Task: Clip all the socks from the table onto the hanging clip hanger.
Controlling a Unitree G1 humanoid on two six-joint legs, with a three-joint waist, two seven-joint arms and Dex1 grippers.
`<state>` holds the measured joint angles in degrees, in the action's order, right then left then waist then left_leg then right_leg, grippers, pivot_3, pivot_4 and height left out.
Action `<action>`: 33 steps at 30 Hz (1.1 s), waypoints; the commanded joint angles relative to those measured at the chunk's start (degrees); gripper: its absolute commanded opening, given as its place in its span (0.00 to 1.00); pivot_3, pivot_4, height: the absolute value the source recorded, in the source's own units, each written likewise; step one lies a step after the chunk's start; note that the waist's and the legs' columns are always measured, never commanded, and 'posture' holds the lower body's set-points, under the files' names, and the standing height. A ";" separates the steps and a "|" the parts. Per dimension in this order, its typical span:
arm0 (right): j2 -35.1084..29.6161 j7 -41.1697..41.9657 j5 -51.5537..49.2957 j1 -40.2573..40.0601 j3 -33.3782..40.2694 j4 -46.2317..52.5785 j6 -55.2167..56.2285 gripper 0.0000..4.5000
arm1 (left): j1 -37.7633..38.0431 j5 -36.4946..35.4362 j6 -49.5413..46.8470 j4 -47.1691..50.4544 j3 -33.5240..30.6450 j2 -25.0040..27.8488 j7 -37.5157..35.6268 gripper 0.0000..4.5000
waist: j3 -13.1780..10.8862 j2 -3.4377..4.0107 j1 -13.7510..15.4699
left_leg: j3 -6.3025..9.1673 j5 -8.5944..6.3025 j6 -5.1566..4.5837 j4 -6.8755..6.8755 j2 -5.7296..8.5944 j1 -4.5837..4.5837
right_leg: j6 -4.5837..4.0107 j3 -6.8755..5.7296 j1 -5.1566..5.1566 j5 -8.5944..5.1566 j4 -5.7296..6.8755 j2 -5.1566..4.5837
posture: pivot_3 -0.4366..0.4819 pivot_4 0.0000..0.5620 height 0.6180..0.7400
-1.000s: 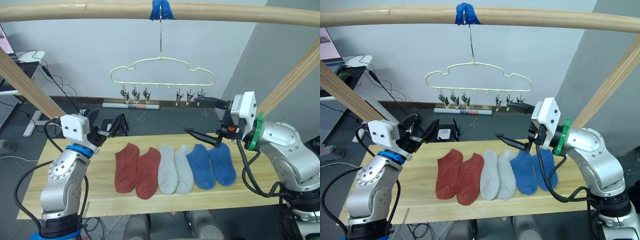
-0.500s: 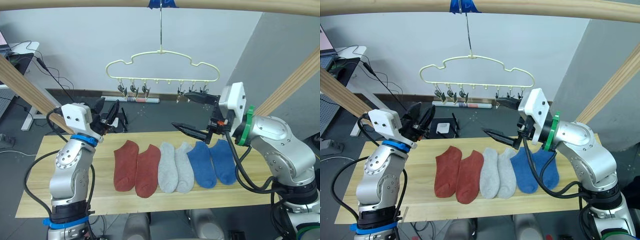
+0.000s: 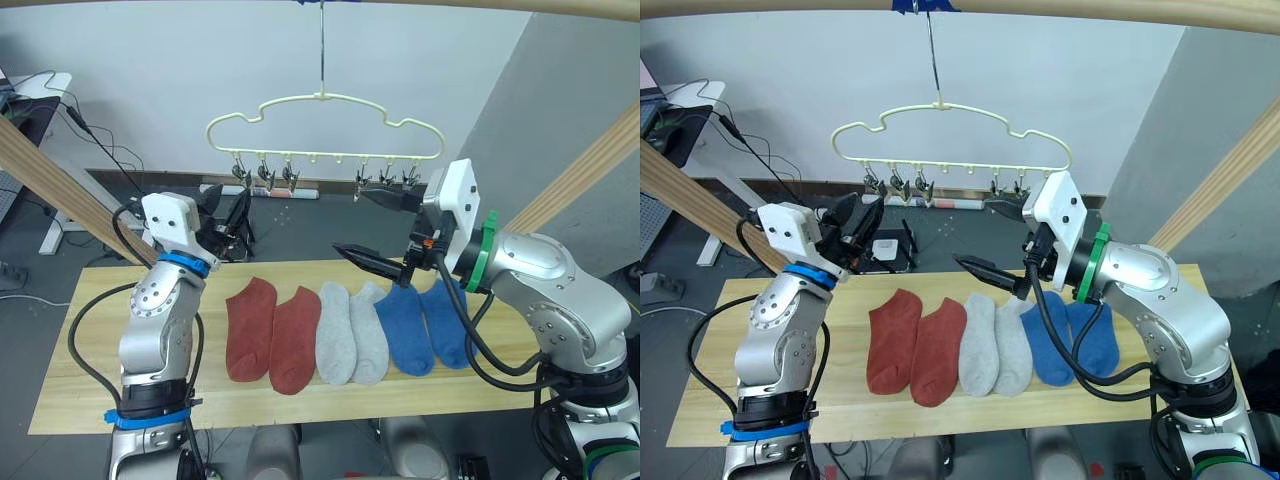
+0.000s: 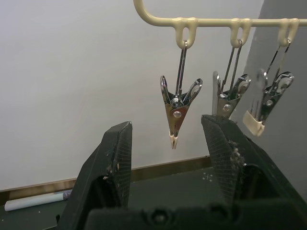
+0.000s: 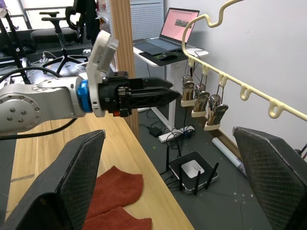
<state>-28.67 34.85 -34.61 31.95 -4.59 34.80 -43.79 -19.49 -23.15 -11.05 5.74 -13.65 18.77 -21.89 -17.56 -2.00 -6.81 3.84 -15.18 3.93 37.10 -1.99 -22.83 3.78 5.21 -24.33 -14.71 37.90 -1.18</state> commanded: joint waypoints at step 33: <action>0.12 -2.79 0.64 0.28 0.19 2.06 0.76 1.00 | -6.33 4.21 6.19 -3.78 0.79 -2.08 2.30 0.52 | -0.21 0.03 -1.23 | 0.13 0.00 0.00 -0.01 0.02 -0.06 | 0.01 -0.12 0.00 0.00 -0.02 0.00 | 0.21 0.59 0.94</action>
<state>-28.29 32.08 -33.93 32.36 -4.65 34.84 -44.16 -25.25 -19.05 -5.86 1.34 -12.73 16.64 -19.70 -17.78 -1.96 -8.04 3.97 -15.18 3.94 37.08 -1.97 -22.88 3.79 5.09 -24.33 -14.71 37.88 -1.19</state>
